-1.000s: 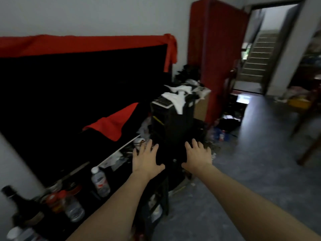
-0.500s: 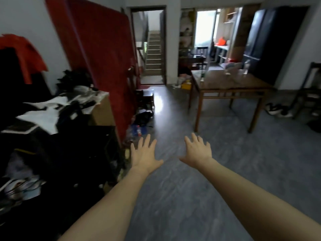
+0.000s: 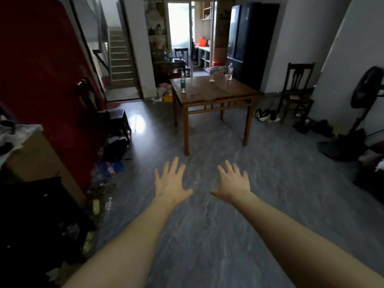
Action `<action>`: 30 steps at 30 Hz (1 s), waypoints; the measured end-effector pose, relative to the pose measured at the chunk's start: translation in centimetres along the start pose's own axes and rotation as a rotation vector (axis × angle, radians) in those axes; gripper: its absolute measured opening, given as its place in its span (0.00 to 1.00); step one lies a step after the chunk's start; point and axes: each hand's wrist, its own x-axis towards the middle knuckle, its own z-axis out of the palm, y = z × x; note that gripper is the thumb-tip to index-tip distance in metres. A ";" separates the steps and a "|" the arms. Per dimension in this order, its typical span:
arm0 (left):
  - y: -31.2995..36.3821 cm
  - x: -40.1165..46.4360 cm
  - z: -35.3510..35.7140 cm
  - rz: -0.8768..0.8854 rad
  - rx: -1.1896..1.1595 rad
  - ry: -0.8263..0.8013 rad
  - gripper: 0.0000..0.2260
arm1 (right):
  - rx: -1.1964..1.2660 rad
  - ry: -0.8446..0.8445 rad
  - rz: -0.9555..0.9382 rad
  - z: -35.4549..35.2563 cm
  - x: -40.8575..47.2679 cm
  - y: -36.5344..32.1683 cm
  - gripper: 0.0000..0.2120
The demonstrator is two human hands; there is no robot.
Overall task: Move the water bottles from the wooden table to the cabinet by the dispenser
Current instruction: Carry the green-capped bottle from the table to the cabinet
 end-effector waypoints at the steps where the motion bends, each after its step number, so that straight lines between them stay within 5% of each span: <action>1: 0.3 1.4 0.0 0.018 -0.003 0.004 0.42 | -0.015 0.013 0.009 -0.1 1.1 0.5 0.46; 18: 12.1 23.3 -1.6 0.329 -0.002 -0.001 0.41 | -0.066 0.088 0.182 -4.2 15.5 12.4 0.41; 30: 24.5 40.1 -1.5 0.336 0.023 0.010 0.42 | 0.021 0.060 0.290 -5.5 29.3 28.3 0.42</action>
